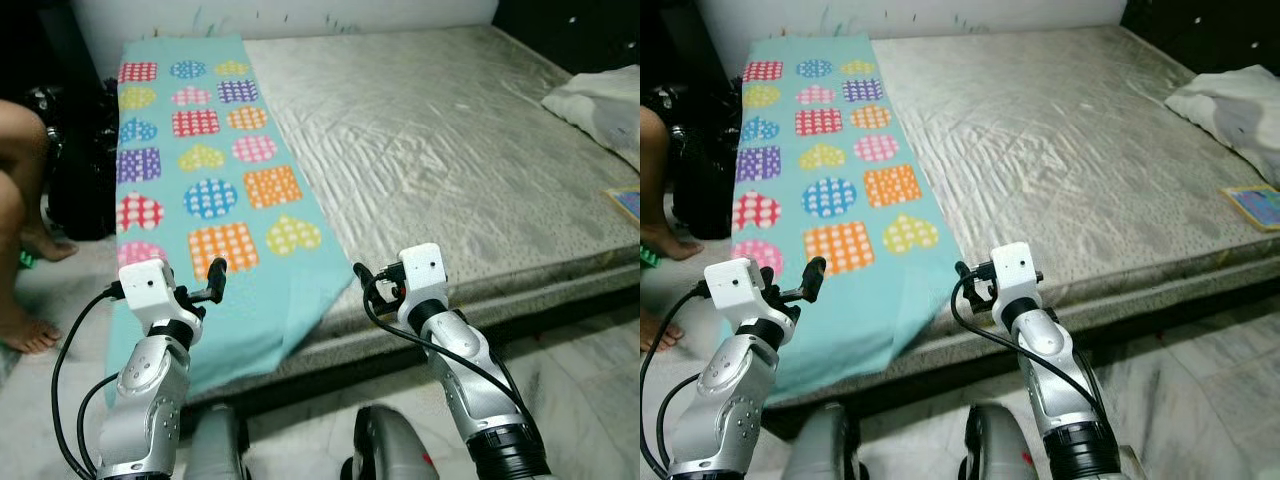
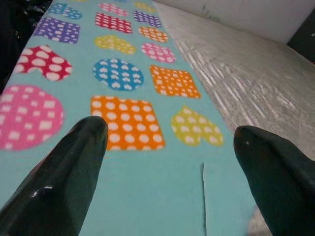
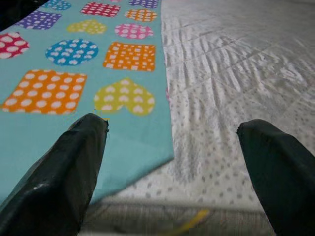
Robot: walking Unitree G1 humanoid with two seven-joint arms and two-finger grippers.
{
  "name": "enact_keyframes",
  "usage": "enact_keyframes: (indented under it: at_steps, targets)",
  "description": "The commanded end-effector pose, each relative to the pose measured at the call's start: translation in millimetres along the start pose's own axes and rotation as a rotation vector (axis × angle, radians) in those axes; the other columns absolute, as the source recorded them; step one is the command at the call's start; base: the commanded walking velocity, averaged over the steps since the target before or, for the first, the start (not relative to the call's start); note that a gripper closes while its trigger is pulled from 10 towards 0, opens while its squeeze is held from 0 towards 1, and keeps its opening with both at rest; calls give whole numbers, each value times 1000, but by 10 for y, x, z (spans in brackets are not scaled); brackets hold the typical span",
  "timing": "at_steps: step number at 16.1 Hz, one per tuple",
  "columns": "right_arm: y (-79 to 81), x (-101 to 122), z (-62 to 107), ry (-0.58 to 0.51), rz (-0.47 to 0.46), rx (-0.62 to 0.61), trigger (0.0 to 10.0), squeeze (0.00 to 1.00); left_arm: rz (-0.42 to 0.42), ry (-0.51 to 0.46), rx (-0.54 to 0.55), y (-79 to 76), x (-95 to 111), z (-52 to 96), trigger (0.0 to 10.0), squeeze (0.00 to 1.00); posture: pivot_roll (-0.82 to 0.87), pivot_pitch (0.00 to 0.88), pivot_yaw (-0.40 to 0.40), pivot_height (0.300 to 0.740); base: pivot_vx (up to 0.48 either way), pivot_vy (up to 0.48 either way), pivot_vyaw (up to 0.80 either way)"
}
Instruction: Clean up the room
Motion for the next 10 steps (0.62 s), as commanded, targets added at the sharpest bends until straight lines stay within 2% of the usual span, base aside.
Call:
enact_keyframes:
  at_steps: [1, 3, 4, 7, 10]
  targets:
    - [-8, -10, 11, 5, -8, 0, 10000, 0, 1, 9, 23, 42, -13, 10, 10000, 0, -82, 126, -36, 570, 0, 0, 0]
    - [-8, -10, 6, 7, -2, 4, 10000, 0, 4, 8, 23, 39, -9, 7, 10000, 0, -83, 128, -36, 570, 0, 0, 0]
    - [12, 10, 4, -5, 46, 17, 10000, 0, 8, 5, 20, 36, -7, 6, 10000, 0, -84, 128, -36, 570, 0, 0, 800]
    - [1, 4, 7, -4, 16, 6, 10000, 0, 11, 7, 16, 27, -4, 8, 10000, 0, -84, 128, -37, 570, 0, 0, 800]
    - [-6, 0, 6, -1, 7, 1, 10000, 0, 22, 9, -6, 15, -6, 5, 10000, 0, -85, 130, -35, 570, 0, 0, 0]
Point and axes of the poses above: a point about 5 cm out from each wrist's last joint towards the gripper, its own z axis pointing back from the gripper into the wrist, its own x axis along the axis of the wrist's last joint, y = z × x, the point moved 1 cm from there along -z, pointing out of the wrist towards the gripper, and after that the axes turned 9 degrees about z, right-handed, at the moved point
